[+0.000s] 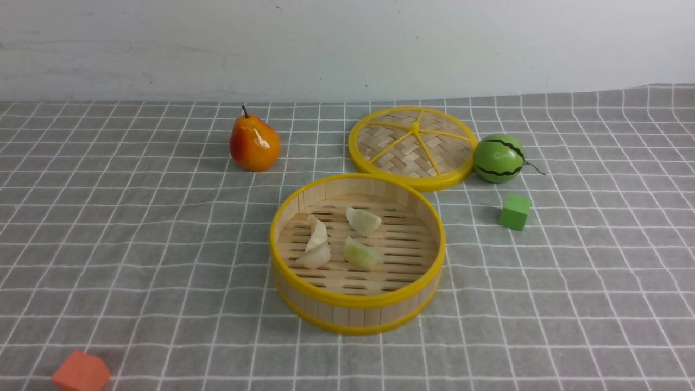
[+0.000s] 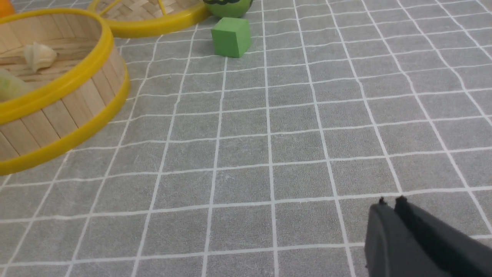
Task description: Put the dumplings into the steamer on the table with the grey tablecloth.
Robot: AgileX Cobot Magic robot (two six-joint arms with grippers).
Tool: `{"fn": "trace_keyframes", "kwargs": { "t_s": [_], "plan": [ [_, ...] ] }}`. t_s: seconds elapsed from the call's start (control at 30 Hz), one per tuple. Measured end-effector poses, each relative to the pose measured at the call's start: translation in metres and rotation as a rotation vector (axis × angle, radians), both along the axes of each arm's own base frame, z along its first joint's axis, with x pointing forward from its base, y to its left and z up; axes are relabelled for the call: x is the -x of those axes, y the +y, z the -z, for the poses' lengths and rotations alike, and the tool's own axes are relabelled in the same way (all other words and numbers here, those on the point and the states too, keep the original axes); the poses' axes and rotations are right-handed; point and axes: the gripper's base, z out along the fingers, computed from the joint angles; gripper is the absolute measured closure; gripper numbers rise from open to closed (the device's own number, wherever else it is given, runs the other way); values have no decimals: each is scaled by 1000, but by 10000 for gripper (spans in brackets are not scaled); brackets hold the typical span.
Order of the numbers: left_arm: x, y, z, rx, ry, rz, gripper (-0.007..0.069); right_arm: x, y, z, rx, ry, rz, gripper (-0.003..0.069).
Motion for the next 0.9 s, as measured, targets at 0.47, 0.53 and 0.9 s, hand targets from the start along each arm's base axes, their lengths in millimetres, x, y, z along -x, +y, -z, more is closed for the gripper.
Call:
{"fn": "trace_keyframes", "kwargs": {
  "t_s": [0.47, 0.53, 0.9],
  "plan": [
    [0, 0, 0, 1, -7, 0, 638, 0, 0, 0, 0, 0, 0, 611],
    [0, 0, 0, 1, -7, 0, 638, 0, 0, 0, 0, 0, 0, 609],
    [0, 0, 0, 1, -7, 0, 638, 0, 0, 0, 0, 0, 0, 595]
  ]
}}
